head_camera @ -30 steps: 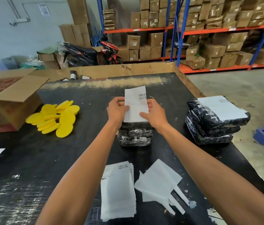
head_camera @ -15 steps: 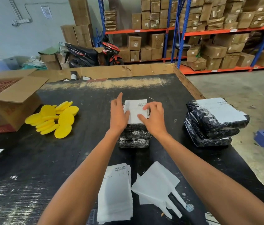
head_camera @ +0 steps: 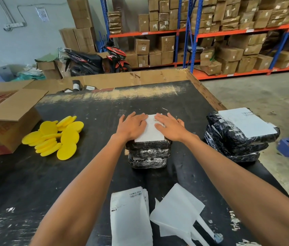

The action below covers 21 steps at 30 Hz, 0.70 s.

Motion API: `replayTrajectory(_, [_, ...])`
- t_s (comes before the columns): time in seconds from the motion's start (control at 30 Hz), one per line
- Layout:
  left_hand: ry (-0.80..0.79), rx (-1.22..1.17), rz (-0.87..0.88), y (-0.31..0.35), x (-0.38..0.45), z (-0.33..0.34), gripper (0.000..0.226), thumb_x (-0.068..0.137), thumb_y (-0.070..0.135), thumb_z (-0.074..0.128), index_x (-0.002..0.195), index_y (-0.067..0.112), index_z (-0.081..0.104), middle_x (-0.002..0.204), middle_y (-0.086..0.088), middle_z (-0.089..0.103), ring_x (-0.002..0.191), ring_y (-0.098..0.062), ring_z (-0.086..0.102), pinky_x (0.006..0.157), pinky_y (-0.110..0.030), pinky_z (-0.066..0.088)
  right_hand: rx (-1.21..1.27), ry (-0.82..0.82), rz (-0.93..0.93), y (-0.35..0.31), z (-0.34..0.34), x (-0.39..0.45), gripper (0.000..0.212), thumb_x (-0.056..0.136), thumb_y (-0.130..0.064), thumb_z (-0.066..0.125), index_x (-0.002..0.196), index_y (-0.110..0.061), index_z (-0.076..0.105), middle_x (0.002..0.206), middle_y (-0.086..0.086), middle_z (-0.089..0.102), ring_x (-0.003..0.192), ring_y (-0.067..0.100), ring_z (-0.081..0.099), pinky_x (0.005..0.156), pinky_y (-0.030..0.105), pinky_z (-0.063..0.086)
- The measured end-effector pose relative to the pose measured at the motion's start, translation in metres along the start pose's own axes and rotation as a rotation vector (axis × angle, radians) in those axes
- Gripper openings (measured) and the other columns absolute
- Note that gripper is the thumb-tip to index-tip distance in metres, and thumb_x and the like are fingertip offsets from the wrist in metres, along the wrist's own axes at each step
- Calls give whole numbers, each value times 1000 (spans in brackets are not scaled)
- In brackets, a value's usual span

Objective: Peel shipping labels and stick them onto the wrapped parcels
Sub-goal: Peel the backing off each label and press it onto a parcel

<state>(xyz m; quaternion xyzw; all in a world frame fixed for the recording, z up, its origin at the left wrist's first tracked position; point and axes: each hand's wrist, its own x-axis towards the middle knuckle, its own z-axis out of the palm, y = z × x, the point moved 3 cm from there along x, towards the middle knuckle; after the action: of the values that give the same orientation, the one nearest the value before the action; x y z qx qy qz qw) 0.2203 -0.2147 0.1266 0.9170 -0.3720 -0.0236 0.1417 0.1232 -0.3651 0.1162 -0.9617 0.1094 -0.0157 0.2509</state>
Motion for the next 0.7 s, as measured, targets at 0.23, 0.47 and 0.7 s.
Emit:
replayTrajectory(0.23, [-79, -52, -78, -8, 19, -1, 49, 104, 35, 22, 149, 32, 43, 156, 1, 42, 143, -26, 35, 118, -60, 18, -10, 24, 156, -1, -8, 16, 57, 104, -49, 30, 157, -29, 29, 166, -5, 22, 151, 23, 26, 119, 56, 18])
replayTrajectory(0.47, [-9, -530, -191, -22, 7, 5, 48, 108, 24, 28, 155, 15, 34, 163, -3, 30, 151, -22, 24, 121, -35, 21, 326, 85, 416, 19, 8, 6, 64, 102, -57, 26, 132, -7, 53, 128, 15, 58, 122, 36, 54, 94, 43, 43])
replayTrajectory(0.7, [90, -1037, -407, -35, -9, 21, 49, 109, 35, 31, 157, 24, 29, 163, 2, 29, 147, -22, 31, 120, -37, 26, 765, 125, 510, 9, 18, -1, 69, 99, -60, 37, 141, -5, 48, 97, 1, 50, 86, 21, 51, 72, 34, 44])
